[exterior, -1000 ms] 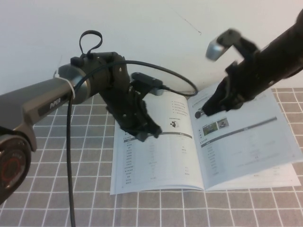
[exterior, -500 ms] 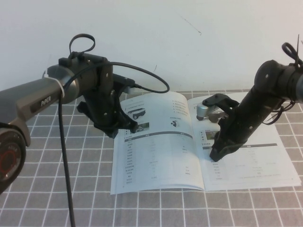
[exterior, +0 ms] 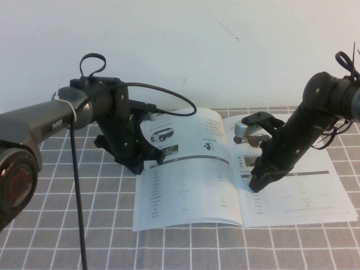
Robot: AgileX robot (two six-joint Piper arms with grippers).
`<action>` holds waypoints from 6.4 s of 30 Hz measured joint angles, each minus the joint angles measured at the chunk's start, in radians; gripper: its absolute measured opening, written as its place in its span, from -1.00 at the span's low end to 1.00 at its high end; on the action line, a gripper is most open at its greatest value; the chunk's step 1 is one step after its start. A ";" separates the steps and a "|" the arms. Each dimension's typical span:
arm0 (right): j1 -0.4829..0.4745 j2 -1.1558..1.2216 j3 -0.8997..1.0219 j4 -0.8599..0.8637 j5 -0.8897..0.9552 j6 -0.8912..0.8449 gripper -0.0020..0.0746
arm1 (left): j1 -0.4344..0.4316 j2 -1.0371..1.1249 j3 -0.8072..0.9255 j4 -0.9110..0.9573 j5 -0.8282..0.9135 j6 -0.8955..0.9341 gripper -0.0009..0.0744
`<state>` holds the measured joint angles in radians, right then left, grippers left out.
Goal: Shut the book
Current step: 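Close the open booklet and leave it lying on the table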
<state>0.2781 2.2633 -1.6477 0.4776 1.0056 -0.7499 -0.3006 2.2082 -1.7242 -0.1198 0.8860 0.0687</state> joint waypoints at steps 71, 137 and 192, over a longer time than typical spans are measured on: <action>-0.002 -0.029 -0.063 -0.071 0.016 0.040 -0.95 | 0.013 0.042 0.000 -0.949 0.078 0.585 -0.99; 0.002 -0.385 -0.384 -0.271 0.228 0.123 -0.95 | -0.139 -0.001 -0.453 -1.217 0.303 0.735 0.32; 0.004 -0.277 -0.060 -0.430 0.021 0.225 -0.95 | -0.060 -1.114 0.438 -0.101 -0.129 0.338 -0.98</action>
<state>0.2821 1.9864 -1.7080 0.0472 1.0263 -0.5250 -0.3601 1.0940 -1.2858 -0.2209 0.7574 0.4072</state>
